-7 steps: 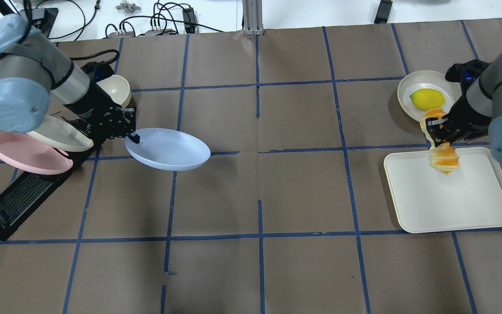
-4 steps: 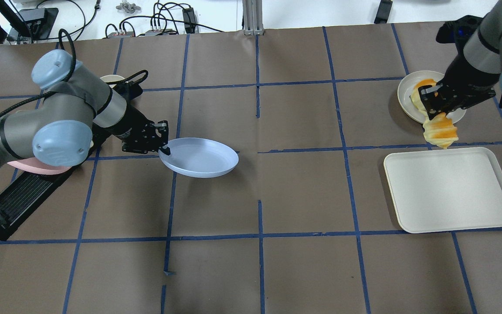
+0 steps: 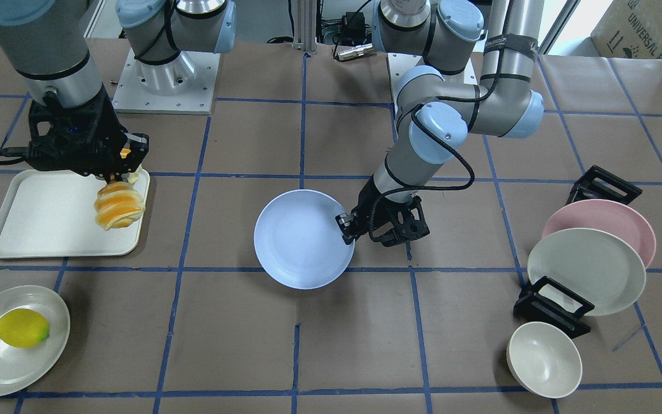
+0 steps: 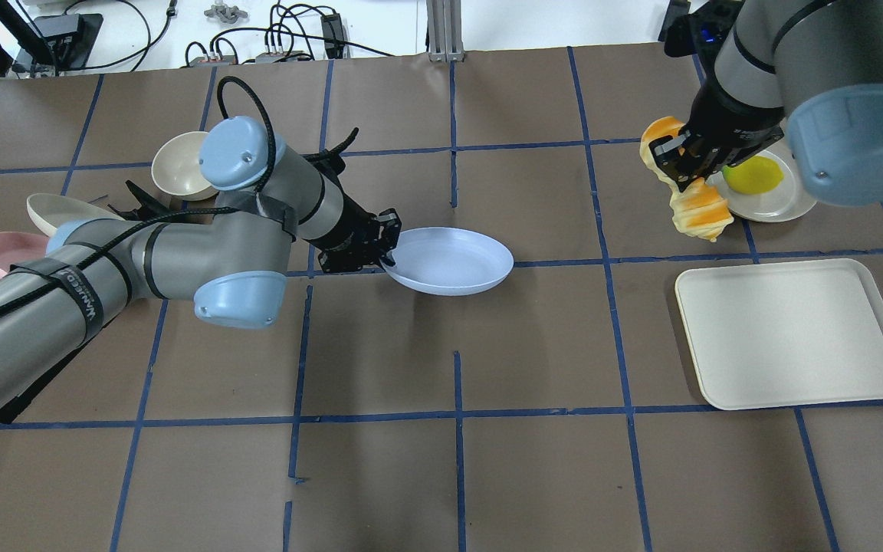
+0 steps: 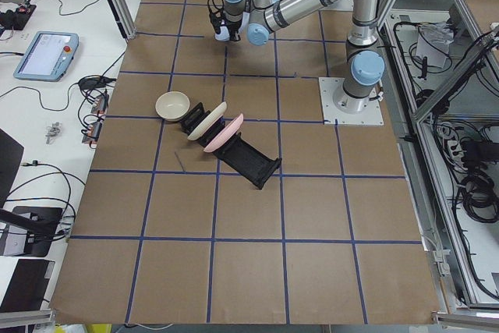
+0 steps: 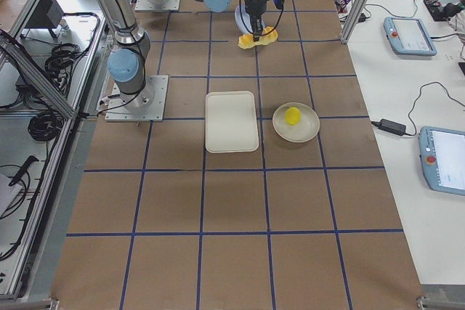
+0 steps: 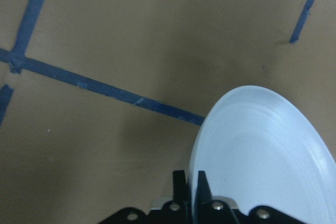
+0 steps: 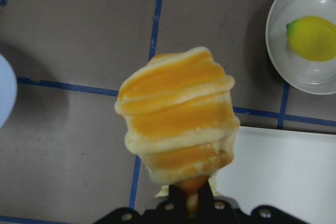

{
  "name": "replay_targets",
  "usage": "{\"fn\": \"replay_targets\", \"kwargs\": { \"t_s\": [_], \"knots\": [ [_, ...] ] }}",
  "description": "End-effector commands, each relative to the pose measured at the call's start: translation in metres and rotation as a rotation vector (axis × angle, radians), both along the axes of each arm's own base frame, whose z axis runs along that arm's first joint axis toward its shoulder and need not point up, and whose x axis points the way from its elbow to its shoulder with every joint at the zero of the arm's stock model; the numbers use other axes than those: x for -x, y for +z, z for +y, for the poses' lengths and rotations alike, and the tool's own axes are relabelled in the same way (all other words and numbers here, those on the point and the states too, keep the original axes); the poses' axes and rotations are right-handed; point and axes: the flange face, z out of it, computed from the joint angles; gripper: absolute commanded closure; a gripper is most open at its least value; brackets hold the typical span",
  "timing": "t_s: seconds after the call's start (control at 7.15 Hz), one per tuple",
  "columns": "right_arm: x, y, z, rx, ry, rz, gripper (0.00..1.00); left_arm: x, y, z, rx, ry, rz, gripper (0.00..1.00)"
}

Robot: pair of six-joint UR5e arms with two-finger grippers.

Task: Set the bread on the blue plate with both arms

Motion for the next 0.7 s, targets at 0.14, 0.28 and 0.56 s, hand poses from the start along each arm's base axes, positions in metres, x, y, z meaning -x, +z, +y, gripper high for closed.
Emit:
{"fn": "replay_targets", "kwargs": {
  "t_s": [0.14, 0.28, 0.56],
  "knots": [
    [-0.014, 0.001, 0.001, 0.016, 0.021, 0.000, 0.92, -0.022, 0.000, -0.007, -0.016, -0.153, -0.186, 0.00],
    [-0.017, -0.005, 0.003, 0.000, 0.003, -0.012, 0.92, -0.052, 0.013, -0.027, -0.050, -0.184, -0.222, 0.00],
    [-0.069, -0.025, 0.004, -0.032, 0.045, -0.017, 0.92, -0.112, 0.053, -0.050, -0.171, -0.270, -0.253, 0.00]
  ]
}}
